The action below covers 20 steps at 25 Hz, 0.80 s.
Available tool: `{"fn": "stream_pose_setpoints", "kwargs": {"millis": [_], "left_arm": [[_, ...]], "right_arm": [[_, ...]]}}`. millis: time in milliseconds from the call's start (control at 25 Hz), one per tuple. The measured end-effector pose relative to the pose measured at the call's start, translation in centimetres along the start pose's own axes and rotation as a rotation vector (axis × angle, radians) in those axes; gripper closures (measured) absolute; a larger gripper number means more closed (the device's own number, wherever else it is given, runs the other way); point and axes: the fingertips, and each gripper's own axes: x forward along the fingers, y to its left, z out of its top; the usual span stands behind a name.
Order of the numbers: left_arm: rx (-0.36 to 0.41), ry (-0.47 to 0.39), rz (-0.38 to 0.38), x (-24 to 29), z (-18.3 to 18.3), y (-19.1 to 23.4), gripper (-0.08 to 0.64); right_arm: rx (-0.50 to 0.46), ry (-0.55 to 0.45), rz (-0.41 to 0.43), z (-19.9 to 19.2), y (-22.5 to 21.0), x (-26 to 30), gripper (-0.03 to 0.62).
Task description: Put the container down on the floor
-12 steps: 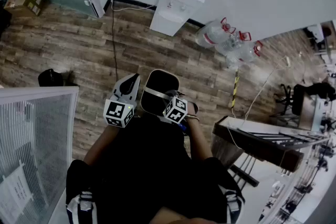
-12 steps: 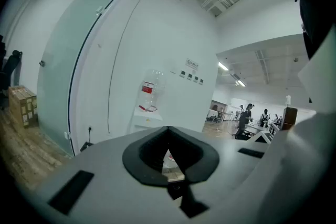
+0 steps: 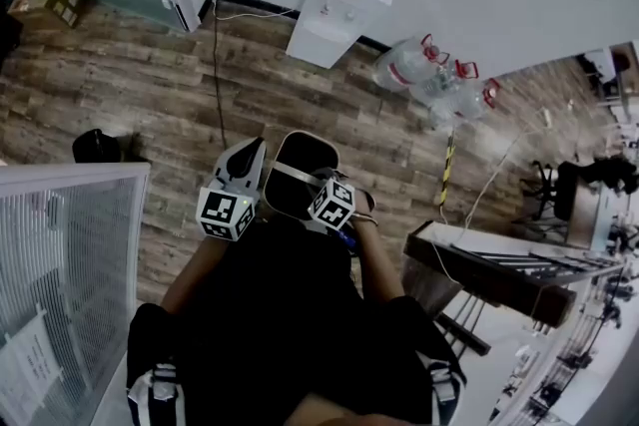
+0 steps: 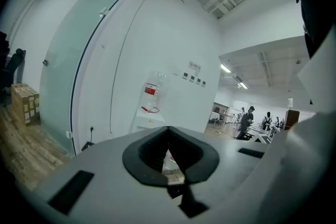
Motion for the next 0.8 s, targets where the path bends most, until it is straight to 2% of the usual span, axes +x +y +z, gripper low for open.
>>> {"fn": "stream_pose_setpoints", "kwargs": {"millis": [400,800], "left_arm": [[-0.02,-0.02,0.025,-2.1,1.3,5.6,0.529],[-0.024,-0.022,-0.02,-3.4,2.8,12.5,0.529]], "right_arm": [[-0.061,0.022,0.002,3.1,-0.4,1.1,0.531],[-0.08,0.037,-0.029,8.8,-3.3,2.6,0.531]]}}
